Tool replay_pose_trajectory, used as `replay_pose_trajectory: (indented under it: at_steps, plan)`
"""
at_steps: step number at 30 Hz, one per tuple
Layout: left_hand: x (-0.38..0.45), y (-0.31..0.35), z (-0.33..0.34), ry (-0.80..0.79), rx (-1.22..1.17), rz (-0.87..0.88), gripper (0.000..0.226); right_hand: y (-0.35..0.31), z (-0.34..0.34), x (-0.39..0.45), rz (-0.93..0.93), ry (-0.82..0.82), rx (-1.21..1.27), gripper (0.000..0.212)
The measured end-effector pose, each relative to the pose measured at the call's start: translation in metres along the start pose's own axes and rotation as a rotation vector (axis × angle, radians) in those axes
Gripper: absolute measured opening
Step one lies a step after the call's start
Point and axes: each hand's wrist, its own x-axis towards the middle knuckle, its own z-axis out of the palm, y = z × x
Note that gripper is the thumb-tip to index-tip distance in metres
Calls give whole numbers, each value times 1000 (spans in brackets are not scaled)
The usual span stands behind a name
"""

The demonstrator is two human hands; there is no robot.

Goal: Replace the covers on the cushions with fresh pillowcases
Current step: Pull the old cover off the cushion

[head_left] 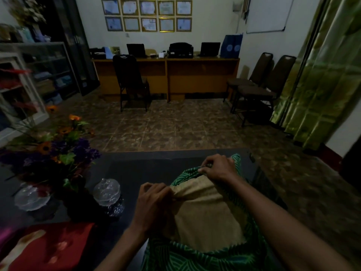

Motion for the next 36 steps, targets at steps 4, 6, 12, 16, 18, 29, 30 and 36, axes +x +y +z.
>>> replay_pose_trajectory:
  at_steps: [4, 6, 12, 16, 18, 29, 30, 36]
  plan:
    - [0, -3, 3, -156, -21, -159, 13, 19, -11, -9, -72, -238, -43, 78]
    - [9, 11, 5, -189, -80, -224, 27, 27, -11, -10, -67, -240, -47, 70]
    - [53, 88, 35, -311, -204, -171, 49, 35, -9, -15, -121, -173, 142, 37]
    - [51, 95, 58, -321, -124, -236, 9, 63, -8, -23, -79, -149, 94, 51]
    - [46, 92, 65, -299, -110, -234, 7, 80, -3, -30, -40, -82, 11, 40]
    - [24, 80, 55, -127, -259, -188, 5, 87, -13, -19, 161, 304, 35, 13]
    - [24, 81, 54, -114, -259, -178, 7, 86, -14, -18, 183, 310, 56, 13]
    - [25, 75, 52, -124, -272, -168, 11, 87, 7, -17, 239, 271, 516, 20]
